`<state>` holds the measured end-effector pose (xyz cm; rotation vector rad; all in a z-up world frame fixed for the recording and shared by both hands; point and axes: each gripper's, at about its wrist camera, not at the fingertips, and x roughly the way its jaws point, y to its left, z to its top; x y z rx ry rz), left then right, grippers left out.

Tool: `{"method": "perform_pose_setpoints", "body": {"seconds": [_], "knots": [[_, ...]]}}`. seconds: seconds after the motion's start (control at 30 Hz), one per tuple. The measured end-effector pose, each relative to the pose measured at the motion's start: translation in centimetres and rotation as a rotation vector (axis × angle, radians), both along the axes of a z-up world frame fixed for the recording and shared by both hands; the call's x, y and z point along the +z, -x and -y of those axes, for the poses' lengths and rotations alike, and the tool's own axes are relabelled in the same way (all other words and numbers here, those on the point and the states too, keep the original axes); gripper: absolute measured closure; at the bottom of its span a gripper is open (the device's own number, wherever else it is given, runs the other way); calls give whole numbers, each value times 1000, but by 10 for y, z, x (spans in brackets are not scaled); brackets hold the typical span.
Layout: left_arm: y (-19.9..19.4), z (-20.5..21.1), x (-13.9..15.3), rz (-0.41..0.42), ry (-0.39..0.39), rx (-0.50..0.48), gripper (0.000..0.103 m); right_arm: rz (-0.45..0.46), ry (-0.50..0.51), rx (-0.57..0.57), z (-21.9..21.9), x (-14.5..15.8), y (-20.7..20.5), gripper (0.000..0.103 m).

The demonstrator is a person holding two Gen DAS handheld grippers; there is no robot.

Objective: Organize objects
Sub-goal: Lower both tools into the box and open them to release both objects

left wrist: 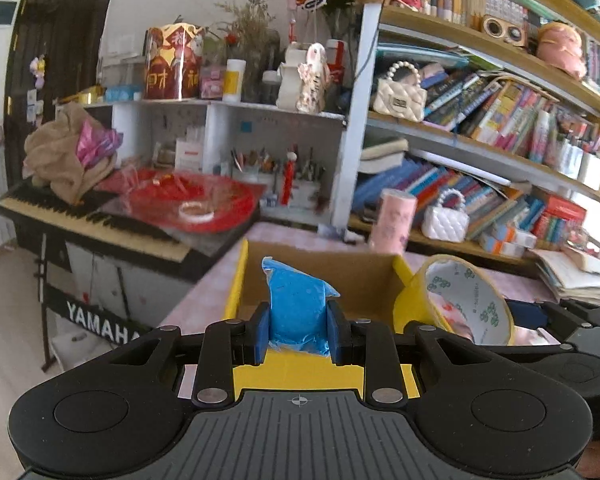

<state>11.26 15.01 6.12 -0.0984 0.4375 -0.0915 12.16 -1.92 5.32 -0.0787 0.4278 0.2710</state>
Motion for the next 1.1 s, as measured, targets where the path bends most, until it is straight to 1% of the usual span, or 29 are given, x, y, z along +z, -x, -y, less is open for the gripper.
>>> {"method": "perform_pose_setpoints", "body": {"seconds": [0.1,0.23,0.47,0.6,0.77,0.9,1.0,1.1], "knots": [[-24,3,-1,-6,-14,21,77,-7,21,1,1,-5,-33,22],[-55,9,-8,-44,-16,42,77,-52,99,41,-2,-24,-71,22],[-95,24,-35,-157,-53,41,76,-116,171,147,-7,-53,-120,22],[-110,30,-50,-213,-68,44,77,-152,204,226,-12,-66,-137,22],[-125,37,-63,-282,-81,35,76,-229,157,329,-6,-68,-158,22],[-131,38,-70,-317,-54,52,76,-320,145,401,0,-68,-177,22],[-134,37,-74,-328,-40,63,77,-324,158,452,3,-68,-181,22],[-139,37,-75,-335,-42,75,76,-323,162,461,3,-68,-183,22]]}}
